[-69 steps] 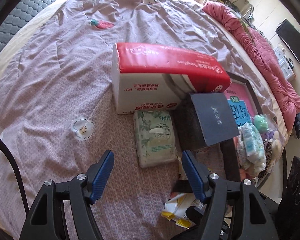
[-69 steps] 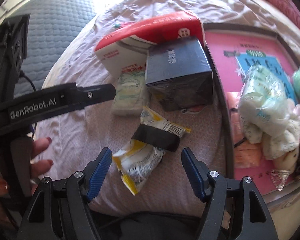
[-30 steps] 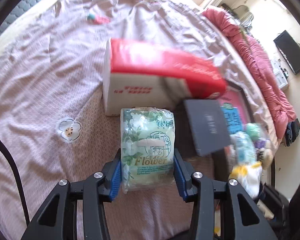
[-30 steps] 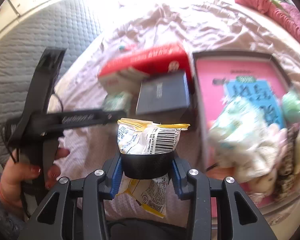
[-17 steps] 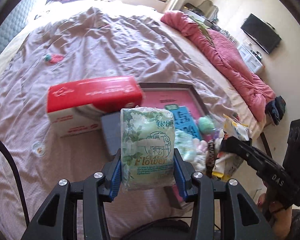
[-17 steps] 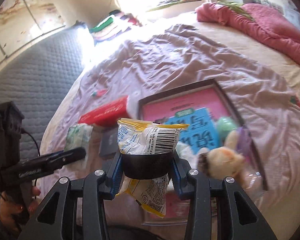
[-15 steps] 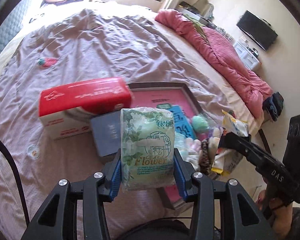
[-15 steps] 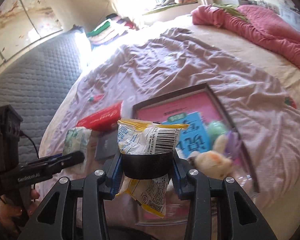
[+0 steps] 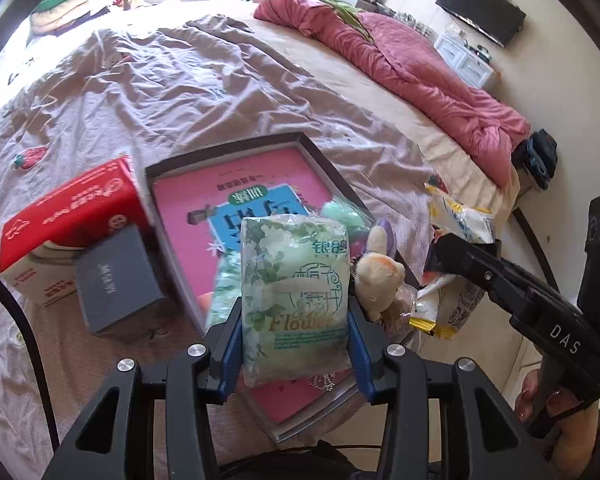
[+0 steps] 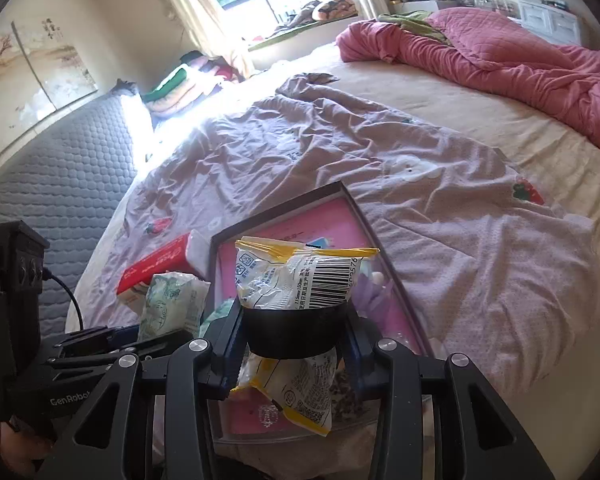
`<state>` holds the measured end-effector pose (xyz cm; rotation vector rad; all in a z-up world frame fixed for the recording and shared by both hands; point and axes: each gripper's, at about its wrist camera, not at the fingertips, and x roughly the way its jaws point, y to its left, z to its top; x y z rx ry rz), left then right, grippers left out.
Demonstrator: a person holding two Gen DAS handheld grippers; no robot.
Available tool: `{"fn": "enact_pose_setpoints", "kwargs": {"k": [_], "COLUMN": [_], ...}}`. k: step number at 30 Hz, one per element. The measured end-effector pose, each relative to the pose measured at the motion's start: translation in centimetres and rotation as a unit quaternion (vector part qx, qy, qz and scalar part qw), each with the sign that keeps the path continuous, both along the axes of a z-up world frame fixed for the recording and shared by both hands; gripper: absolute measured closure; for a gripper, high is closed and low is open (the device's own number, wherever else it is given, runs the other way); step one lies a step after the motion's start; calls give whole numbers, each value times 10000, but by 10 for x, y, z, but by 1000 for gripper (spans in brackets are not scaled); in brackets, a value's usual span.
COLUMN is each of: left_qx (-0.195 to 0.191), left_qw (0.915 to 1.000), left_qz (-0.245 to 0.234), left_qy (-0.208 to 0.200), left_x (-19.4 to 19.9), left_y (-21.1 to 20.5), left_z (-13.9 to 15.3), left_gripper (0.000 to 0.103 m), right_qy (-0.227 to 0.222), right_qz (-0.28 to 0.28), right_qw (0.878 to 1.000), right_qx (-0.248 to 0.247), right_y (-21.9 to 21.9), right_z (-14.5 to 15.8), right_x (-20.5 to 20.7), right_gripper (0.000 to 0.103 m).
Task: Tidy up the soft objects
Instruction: 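Carry the 'Flower' packet with the left tool while the right tool carries the snack bag over the tray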
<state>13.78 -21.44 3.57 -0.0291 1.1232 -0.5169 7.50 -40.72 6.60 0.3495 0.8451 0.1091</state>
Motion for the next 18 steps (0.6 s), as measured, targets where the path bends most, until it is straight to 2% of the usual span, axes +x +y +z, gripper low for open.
{"fn": "enact_pose_setpoints", "kwargs": {"k": [10,18], "left_qx": [260,387], "left_qw": [9993,9988], "left_qz": [-143,-177], "left_qy": [246,256], "left_x": [5,11], "left_y": [-28,-35], "left_z": [-29,-38], "left_gripper": [57,57], "right_qy": [335,581], "right_qz": [-375,-284], "right_qw": [9987,9979], "right_qx": [102,-79], "right_y": [-33,-27], "right_z": [-34,-59], "right_x": [5,20], "right_gripper": [60,60]}}
